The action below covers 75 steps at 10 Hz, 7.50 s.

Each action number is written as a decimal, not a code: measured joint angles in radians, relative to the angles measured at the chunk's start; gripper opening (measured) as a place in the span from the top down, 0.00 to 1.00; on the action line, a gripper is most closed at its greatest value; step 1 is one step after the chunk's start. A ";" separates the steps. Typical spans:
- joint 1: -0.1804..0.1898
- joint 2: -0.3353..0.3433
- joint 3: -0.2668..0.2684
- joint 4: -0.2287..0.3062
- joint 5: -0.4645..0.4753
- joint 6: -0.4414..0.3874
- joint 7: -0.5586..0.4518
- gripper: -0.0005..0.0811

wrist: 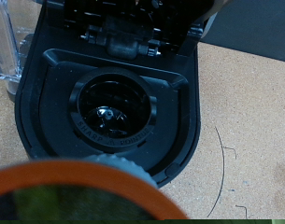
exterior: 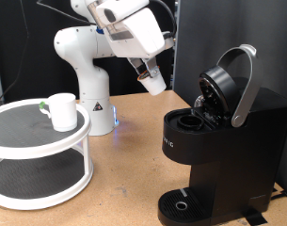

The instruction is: Make a cup of coffee with the keurig machine

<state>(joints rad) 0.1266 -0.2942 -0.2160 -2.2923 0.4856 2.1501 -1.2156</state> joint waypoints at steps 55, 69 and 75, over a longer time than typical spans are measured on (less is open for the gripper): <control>0.004 0.206 0.215 0.003 -0.082 0.156 0.173 0.43; -0.006 0.131 0.151 -0.006 0.172 0.114 -0.035 0.01; -0.024 0.093 0.094 0.020 0.216 -0.039 -0.018 0.01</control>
<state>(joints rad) 0.1023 -0.2012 -0.1217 -2.2720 0.7016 2.1112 -1.2332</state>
